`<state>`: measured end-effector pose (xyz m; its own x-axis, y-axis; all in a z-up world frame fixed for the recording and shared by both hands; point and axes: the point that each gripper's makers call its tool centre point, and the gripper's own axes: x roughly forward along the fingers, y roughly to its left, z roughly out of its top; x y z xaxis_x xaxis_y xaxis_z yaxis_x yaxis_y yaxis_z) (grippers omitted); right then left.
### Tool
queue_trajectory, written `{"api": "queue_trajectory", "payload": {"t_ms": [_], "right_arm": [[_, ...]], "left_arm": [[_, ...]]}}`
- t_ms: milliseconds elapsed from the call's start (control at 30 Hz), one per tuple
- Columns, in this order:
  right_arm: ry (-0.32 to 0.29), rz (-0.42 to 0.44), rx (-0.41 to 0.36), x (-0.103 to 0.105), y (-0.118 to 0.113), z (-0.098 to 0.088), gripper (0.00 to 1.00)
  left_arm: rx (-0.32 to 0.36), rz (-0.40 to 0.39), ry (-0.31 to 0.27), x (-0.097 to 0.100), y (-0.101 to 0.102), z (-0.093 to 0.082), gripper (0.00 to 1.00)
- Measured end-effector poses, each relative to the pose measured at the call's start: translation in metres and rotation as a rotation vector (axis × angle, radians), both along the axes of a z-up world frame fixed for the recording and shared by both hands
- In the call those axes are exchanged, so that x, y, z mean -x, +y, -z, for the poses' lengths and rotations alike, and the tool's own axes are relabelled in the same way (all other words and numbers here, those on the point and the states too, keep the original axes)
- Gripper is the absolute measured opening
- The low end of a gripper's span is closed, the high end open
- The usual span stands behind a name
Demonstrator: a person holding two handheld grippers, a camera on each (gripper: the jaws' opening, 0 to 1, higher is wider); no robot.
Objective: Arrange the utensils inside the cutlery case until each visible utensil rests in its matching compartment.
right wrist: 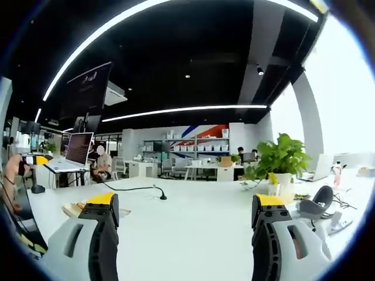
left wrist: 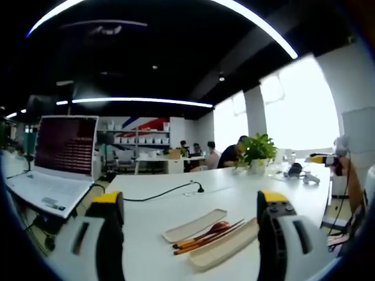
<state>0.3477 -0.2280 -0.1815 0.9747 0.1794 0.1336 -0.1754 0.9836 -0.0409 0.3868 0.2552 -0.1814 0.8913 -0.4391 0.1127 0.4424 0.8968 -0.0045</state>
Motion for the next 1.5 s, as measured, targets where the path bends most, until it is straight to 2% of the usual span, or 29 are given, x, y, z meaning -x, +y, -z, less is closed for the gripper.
{"api": "queue_trajectory", "payload": {"t_ms": [233,300,400,467,567,633,800,1000,1100,1233,1367,1500], "right_arm": [[0.006,-0.115,0.071,-0.017,0.036,-0.012,0.99],[0.012,-0.135,0.089,-0.023,0.044,-0.013,0.99],[0.039,-0.185,0.111,-0.033,0.058,-0.013,0.99],[0.047,-0.219,0.127,-0.039,0.067,-0.015,0.98],[0.020,-0.259,0.150,-0.046,0.080,-0.022,0.96],[0.032,-0.294,0.183,-0.052,0.093,-0.021,0.94],[0.063,-0.364,0.219,-0.064,0.120,-0.020,0.92],[0.118,-0.472,0.289,-0.083,0.160,-0.014,0.85],[0.154,-0.526,0.320,-0.092,0.179,-0.010,0.80],[0.223,-0.579,0.414,-0.105,0.205,0.005,0.78],[0.288,-0.652,0.445,-0.117,0.231,0.020,0.73],[0.338,-0.687,0.483,-0.127,0.249,0.032,0.69]], "left_arm": [[0.012,0.012,0.001,0.002,-0.004,-0.001,1.00],[0.040,0.048,-0.004,0.005,-0.009,-0.004,1.00],[0.033,0.070,-0.014,0.009,-0.014,-0.006,0.99],[0.018,0.064,-0.012,0.008,-0.014,-0.004,0.99],[0.016,0.049,-0.001,0.004,-0.011,-0.001,0.99],[0.014,0.033,0.019,0.001,-0.008,0.004,0.99],[0.016,0.023,0.022,-0.002,-0.007,0.005,0.98],[0.033,0.042,0.031,-0.002,-0.009,0.007,0.98],[0.040,0.033,0.056,-0.003,-0.006,0.011,0.92],[0.049,0.033,0.052,-0.003,-0.006,0.010,0.93],[0.043,0.034,0.052,-0.004,-0.005,0.011,0.94],[0.044,0.027,0.057,-0.007,-0.002,0.012,0.94]]}}
